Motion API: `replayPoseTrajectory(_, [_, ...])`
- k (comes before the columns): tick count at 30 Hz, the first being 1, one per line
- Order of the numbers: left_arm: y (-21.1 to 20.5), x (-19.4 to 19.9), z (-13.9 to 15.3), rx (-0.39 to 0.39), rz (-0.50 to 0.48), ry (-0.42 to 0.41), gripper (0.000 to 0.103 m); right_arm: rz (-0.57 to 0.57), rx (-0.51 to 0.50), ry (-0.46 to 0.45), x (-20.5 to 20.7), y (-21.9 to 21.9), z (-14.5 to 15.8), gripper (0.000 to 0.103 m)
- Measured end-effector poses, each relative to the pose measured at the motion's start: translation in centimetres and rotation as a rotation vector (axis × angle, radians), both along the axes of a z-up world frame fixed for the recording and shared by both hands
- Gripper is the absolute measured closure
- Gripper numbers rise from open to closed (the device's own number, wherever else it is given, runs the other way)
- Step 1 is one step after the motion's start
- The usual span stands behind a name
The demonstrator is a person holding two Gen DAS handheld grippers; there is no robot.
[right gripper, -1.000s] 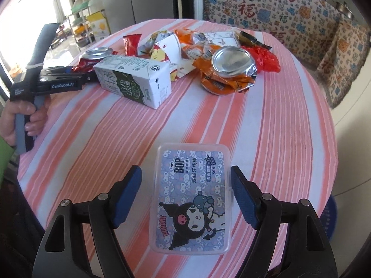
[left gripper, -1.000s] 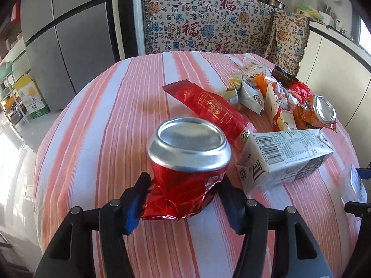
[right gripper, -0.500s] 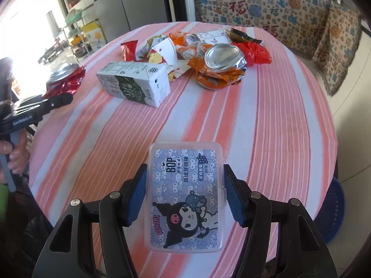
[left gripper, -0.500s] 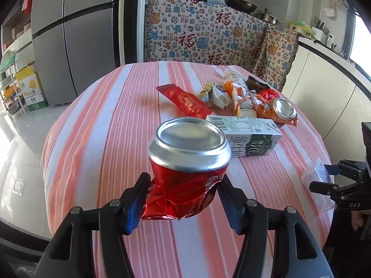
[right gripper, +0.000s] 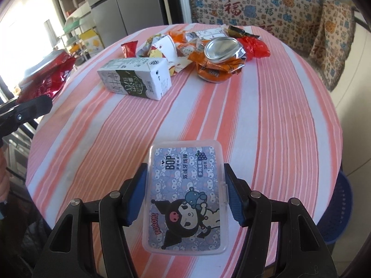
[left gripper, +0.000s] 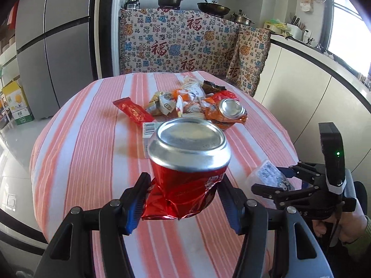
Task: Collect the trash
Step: 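Carry both items to the blue wastebasket and open both grippers to drop them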
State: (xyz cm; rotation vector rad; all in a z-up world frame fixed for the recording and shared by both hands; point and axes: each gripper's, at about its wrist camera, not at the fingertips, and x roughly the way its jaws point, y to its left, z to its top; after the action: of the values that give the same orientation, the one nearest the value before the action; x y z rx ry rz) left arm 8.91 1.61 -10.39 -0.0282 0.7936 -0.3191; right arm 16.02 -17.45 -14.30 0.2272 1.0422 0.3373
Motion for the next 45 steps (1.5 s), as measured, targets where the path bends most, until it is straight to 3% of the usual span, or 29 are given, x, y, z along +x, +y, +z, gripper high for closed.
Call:
replayPoseTrajectory(7, [-2.0,-0.6,0.0,-0.011,-0.030,0.010,0.043,0.006,-0.041,-0.016,-0.5,0.8,-0.4,0.039])
replayPoseTrajectory(11, [-2.5,-0.6,0.0,-0.023,-0.044,0.011,0.043,0.001,-0.015,-0.009,-0.3,0.3,-0.4,0.039])
replayPoseTrajectory(16, [-4.3,0.0,0.2,-0.026,-0.093,0.010,0.043,-0.069,0.065,-0.001,-0.8,-2.9,0.3,0.039])
replayPoseTrajectory(20, [-7.7,0.8,0.2,-0.025,-0.178,0.019,0.043,-0.162,0.096,-0.017,-2.0,-7.9,1.9,0.039])
replayPoseTrajectory(26, [-16.8,2.1,1.2,-0.078,-0.359,0.038,0.043,-0.381,0.009,-0.010,-4.8,-20.9,3.3,0.039])
replayPoseTrajectory(32, [-29.4,3.5,0.6,-0.101,-0.502,0.087,0.043,-0.548,-0.095,0.070,-6.7,-33.4,0.4,0.039])
replayPoseTrajectory(38, [-41.2,6.5,-4.1,-0.069,-0.559,0.184,0.043,-0.632,-0.059,0.145,-6.4,-41.5,-4.5,0.039])
replayPoseTrajectory(45, [-47.9,9.0,-10.3,-0.040,-0.564,0.264,0.043,-0.693,0.000,0.158,-6.8,-44.9,-8.1,0.039])
